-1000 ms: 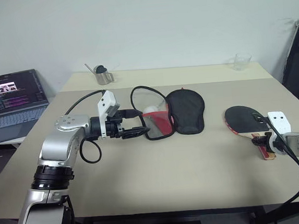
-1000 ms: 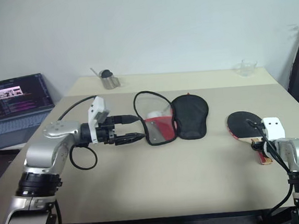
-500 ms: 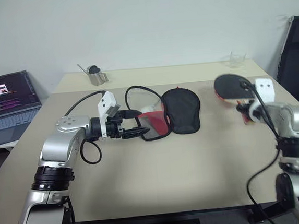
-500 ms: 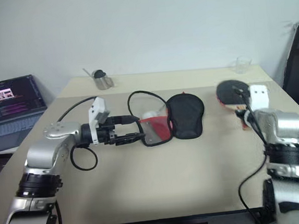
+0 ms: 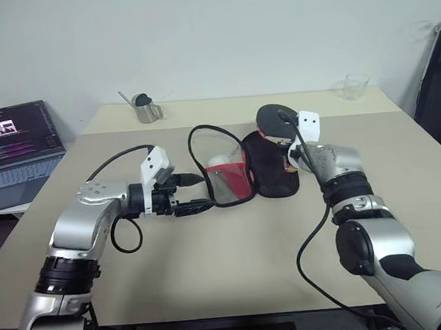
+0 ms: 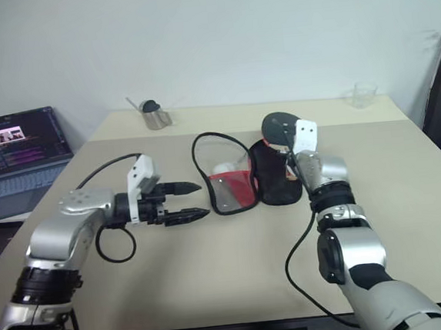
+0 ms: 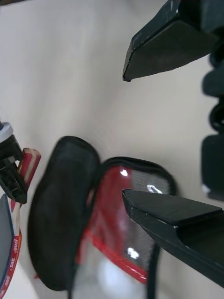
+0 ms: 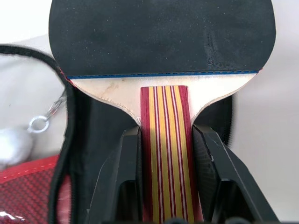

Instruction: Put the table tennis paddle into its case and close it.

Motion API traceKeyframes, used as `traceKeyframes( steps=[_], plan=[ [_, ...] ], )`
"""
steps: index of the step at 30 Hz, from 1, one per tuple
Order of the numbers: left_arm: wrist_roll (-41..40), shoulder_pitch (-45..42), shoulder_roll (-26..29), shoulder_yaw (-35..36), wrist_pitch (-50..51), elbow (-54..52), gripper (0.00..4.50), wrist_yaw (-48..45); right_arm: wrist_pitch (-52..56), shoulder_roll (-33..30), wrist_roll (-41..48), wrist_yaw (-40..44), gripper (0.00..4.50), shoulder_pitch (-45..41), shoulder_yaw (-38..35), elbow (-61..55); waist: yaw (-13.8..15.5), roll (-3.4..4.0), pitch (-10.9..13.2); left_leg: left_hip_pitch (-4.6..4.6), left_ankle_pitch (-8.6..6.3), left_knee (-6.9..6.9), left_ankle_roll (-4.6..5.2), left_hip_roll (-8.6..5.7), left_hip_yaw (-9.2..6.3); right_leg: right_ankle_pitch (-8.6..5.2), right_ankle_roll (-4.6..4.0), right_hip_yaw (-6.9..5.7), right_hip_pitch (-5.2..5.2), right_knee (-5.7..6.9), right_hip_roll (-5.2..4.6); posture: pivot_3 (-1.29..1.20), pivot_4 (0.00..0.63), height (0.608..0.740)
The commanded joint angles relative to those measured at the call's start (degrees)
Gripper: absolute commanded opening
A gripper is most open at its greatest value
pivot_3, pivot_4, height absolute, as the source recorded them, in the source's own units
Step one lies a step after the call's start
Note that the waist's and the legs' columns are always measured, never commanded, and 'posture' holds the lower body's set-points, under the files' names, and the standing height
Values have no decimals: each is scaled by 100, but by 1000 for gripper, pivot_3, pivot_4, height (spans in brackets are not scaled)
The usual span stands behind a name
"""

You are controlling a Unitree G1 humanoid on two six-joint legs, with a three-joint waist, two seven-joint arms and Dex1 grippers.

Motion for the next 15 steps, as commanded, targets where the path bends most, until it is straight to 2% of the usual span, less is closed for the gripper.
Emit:
traceKeyframes(
  steps=[1, 9, 15],
  plan=[
    [-30, 110, 217, 462, -8, -133, 4035, 235, -578, -23, 80, -113, 1094, -392, -116, 334, -1, 0, 0, 0, 0, 1, 0, 0, 1, 0, 0, 1, 0, 1, -1, 0, 150, 740],
    [-248, 607, 218, 957, 223, -566, 4035, 769, -891, 104, 81, -17, 1094, -513, -43, 1051, -8, 0, 0, 0, 0, -1, 0, 2, 0, 0, -1, 0, 0, 1, -2, 0, 150, 740],
    [-363, 840, 290, 1083, 363, -833, 4035, 893, -751, 371, 135, -37, 1094, -634, 0, 911, -25, 2, 1, 1, 0, 0, 0, 3, 0, 1, -2, 0, 0, 3, -2, 0, 150, 740]
  ],
)
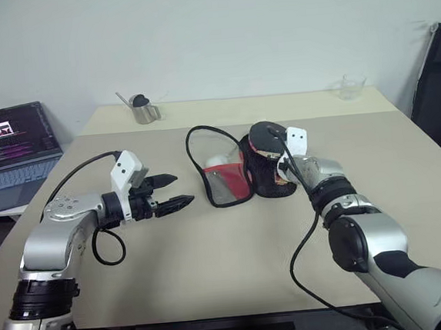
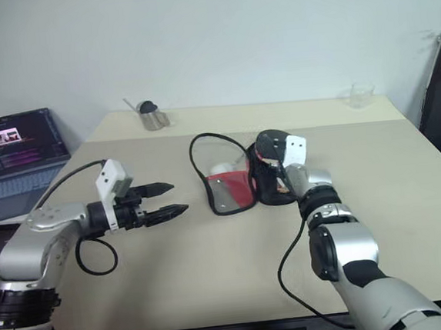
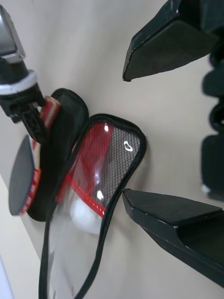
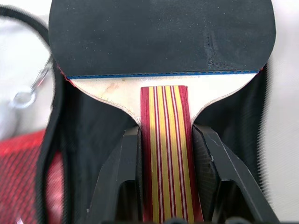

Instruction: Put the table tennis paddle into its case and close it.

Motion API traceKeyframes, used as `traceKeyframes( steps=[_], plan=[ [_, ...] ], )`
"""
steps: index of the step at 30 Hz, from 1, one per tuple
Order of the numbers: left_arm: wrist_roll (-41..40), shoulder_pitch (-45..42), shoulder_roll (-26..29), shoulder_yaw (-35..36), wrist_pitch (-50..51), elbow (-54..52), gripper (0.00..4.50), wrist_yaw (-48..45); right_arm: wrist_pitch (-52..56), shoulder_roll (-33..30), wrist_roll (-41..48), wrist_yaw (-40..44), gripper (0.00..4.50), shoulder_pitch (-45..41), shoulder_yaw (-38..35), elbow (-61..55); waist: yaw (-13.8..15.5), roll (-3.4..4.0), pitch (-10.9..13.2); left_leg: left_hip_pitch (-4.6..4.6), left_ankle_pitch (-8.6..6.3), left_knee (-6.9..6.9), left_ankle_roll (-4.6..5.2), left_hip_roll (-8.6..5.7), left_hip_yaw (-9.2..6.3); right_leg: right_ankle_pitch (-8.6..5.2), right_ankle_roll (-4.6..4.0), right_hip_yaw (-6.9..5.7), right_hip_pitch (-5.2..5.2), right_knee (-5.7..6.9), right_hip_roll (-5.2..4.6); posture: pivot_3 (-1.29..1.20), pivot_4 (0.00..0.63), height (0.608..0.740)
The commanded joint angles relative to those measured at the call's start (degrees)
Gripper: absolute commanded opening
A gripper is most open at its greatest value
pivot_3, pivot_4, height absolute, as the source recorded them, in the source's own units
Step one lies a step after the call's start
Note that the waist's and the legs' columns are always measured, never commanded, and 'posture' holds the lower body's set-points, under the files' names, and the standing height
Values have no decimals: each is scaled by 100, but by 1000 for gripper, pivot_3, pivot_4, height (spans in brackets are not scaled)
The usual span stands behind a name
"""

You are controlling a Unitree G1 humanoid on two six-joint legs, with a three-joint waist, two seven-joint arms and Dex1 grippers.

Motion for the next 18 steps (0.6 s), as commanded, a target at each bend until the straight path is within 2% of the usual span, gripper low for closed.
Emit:
traceKeyframes(
  steps=[1, 18],
  plan=[
    [-126, 63, 116, 228, 45, -308, 4035, 103, 32, 122, 129, -5, 1094, -383, 48, -437, -3, 0, 0, 0, 0, 0, 0, 1, -1, 0, 0, -1, 0, 0, 0, 0, 150, 740],
    [-157, 28, 62, 96, 4, -326, 4035, 220, 275, 146, -34, -609, 1094, -63, 133, -634, 10, 0, 0, 0, 0, 0, 0, 0, -2, 0, -1, -3, 1, -1, -2, 0, 150, 740]
  ],
)
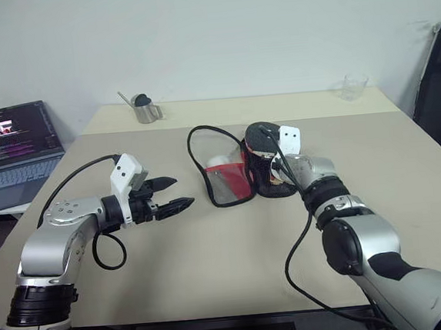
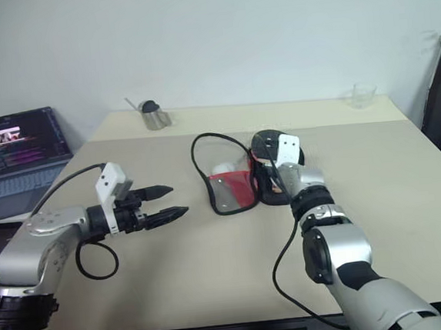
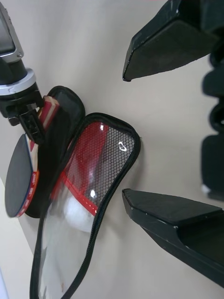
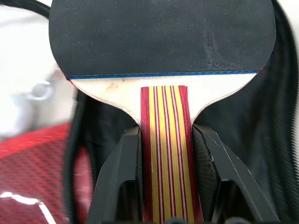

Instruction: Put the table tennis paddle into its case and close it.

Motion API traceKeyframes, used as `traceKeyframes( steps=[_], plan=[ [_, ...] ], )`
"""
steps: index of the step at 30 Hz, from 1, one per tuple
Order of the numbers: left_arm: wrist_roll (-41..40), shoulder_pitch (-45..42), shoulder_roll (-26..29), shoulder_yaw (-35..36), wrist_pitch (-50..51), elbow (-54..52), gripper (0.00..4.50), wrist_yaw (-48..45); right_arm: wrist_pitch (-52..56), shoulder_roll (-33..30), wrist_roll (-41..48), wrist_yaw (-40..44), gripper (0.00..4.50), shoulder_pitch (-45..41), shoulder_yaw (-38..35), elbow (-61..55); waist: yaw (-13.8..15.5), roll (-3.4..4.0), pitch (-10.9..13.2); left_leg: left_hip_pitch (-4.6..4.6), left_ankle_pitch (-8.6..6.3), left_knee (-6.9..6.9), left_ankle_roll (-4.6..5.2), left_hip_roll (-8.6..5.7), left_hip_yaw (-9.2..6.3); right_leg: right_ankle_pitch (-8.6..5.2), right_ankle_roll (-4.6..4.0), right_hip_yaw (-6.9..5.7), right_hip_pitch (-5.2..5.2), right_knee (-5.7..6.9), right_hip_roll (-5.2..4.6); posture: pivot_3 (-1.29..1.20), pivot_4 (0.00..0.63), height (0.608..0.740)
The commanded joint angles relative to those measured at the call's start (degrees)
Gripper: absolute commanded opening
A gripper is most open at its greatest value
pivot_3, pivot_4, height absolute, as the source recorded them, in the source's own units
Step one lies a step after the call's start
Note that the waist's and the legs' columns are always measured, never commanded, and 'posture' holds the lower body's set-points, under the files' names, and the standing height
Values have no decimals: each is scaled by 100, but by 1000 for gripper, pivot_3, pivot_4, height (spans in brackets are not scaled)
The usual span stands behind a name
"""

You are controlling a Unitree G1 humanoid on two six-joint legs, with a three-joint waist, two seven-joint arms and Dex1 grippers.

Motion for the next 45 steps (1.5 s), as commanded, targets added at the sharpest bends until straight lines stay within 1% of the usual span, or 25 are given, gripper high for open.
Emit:
traceKeyframes(
  steps=[1, 8, 20, 22, 24, 30, 34, 36, 45],
  plan=[
    [-55, -94, 57, 89, -98, -195, 4035, 4, 68, -2, -6, -45, 1094, -70, 95, -376, -11, 0, 0, 0, 0, 0, 0, 0, 0, 0, 0, 1, 0, 0, 0, 0, 150, 740],
    [-38, -165, 56, 65, -135, -123, 4035, -15, 271, 88, 9, -114, 1094, 187, 139, -533, -10, 0, 0, 0, 0, -1, 0, 1, 0, 0, 0, 0, 0, 0, 0, 0, 150, 740],
    [-13, -239, 21, -2, -199, -34, 4035, -11, 190, 65, 24, -84, 1094, 167, 154, -357, -8, 0, 0, 0, 0, 0, 0, -1, 0, 0, 0, -1, 1, 0, 1, 0, 150, 740],
    [19, -268, 13, -39, -233, 16, 4035, -17, 187, 70, 10, -70, 1835, 168, 173, -347, -8, 0, 0, 0, 0, 0, 0, -1, -1, 0, 0, -2, 1, 0, 1, 0, 150, 740],
    [34, -321, 2, -63, -243, 54, 4035, -17, 188, 69, 5, -61, 2353, 176, 183, -347, -7, 0, 0, 0, 0, 0, 0, -1, 0, 0, 0, -1, 0, 0, 1, 0, 150, 740],
    [48, -379, -9, -65, -277, 89, 4035, -5, 240, 14, -9, -31, 4463, 200, 202, -416, -10, 0, 0, 0, 0, 0, 0, 0, 0, 0, 0, 0, 0, 0, 1, 0, 150, 740],
    [58, -366, 3, -52, -299, 99, 4035, -17, 429, -39, 22, 16, 4463, 163, 213, -658, -9, 0, 0, 0, 0, 0, 0, 0, 0, 0, 0, -1, 0, 0, 1, 0, 150, 740],
    [68, -382, 15, -45, -316, 125, 4035, -25, 682, -78, 86, 2, 4463, 190, 172, -978, -9, 0, 0, 0, 0, 0, 0, -1, 0, 0, 0, 0, 0, 0, 1, 0, 150, 740],
    [147, -513, 29, -93, -456, 348, 4035, -61, 2454, -243, 255, 120, 4463, 864, 270, -3467, 5, 0, 0, 0, 0, -1, 0, 0, -3, -1, 0, -3, 1, -1, 0, 0, 150, 740]
  ],
)
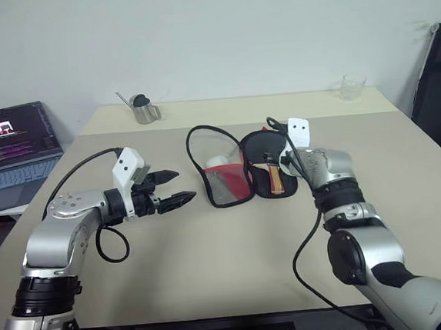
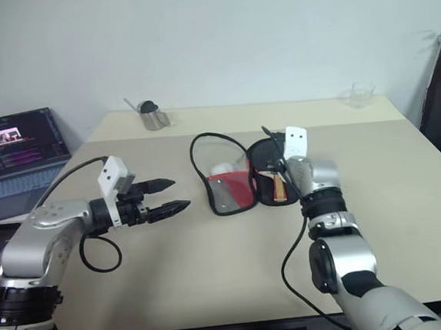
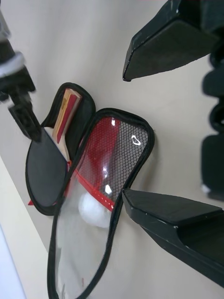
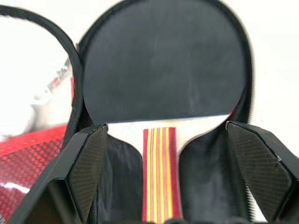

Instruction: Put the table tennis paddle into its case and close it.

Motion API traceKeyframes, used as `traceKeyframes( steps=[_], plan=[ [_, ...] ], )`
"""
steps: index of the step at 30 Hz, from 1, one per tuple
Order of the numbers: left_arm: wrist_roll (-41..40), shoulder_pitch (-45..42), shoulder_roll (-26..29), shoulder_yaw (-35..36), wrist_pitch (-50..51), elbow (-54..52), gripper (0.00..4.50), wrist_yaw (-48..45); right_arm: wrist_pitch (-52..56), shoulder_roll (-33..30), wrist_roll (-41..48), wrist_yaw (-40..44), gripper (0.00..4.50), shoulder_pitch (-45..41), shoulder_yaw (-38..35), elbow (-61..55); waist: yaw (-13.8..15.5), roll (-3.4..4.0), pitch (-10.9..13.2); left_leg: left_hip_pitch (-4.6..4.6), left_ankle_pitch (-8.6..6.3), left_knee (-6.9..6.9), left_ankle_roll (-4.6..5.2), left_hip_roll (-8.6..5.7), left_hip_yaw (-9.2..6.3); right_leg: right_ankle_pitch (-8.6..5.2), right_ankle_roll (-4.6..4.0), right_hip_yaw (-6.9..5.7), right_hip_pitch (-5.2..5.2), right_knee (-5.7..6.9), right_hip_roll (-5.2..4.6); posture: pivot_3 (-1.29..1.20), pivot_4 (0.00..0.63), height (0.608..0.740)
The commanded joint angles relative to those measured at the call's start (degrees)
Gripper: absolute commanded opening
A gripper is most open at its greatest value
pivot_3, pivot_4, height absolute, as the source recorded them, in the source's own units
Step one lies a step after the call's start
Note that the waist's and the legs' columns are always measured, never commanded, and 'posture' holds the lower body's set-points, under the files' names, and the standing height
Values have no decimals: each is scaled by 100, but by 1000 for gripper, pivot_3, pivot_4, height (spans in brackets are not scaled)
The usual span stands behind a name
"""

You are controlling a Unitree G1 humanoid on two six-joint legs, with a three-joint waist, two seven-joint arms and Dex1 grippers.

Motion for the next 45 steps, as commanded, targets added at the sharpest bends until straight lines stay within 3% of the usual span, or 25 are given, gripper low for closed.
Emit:
traceKeyframes(
  steps=[1, 12, 20, 26, 33, 40, 43, 45],
  plan=[
    [46, -187, 61, 59, -172, 51, 4035, -42, 614, -114, 102, 61, 4463, 144, 37, -950, 0, 0, 0, 0, 0, 0, 0, 0, 0, 0, 0, 0, 0, 1, 0, 0, 150, 740],
    [229, -503, -38, -96, -447, 518, 4035, -109, 2135, -935, 306, 773, 4463, 461, 143, -2765, 4, 0, 0, 0, 0, 0, 0, -2, 2, -1, 1, -1, -1, 0, 1, 0, 150, 740],
    [680, -1061, -342, -324, -860, 1341, 4035, 86, 1763, -2962, 396, 2448, 4463, 753, 594, -2619, 26, -2, 0, -1, -1, 0, 1, -5, 4, -16, 26, -1, 0, -8, 2, 0, 150, 740],
    [1216, -1494, -577, -508, -1053, 2223, 4035, 491, 1328, -3775, 271, 3005, 4463, 1042, 529, -2404, -1, -2, 1, 1, -1, 0, 2, -3, 8, -16, 27, 5, 0, -6, 6, 0, 150, 740],
    [1846, -2148, -852, -734, -1000, 3506, 4035, 1121, 1327, -4174, 380, 3310, 4463, 1366, 352, -2770, 3, -4, 2, 0, -1, 2, 1, -3, 8, -17, 29, 4, -1, -5, 7, 0, 150, 740],
    [2070, -2393, -1052, -778, -1170, 4163, 4035, 1122, 1480, -4347, 503, 3521, 4463, 1756, 167, -3306, 15, -5, 2, -2, -1, 2, 1, -5, 8, -17, 30, 0, -1, -7, 4, 0, 150, 740],
    [2289, -2548, -1154, -875, -1328, 4596, 3450, 1287, 1459, -4482, 818, 3953, 4500, 1982, 126, -3700, 23, -5, 3, -2, -1, 4, 1, -4, 6, -17, 30, 0, 0, -4, 4, 0, 150, 740],
    [2482, -2637, -1315, -1012, -1349, 4819, 2763, 1461, 1431, -4613, 1148, 4432, 4500, 2196, 150, -4071, 29, -6, 3, -2, -1, 5, 1, -5, 5, -17, 30, -3, 1, -4, 4, 0, 150, 740]
  ],
)
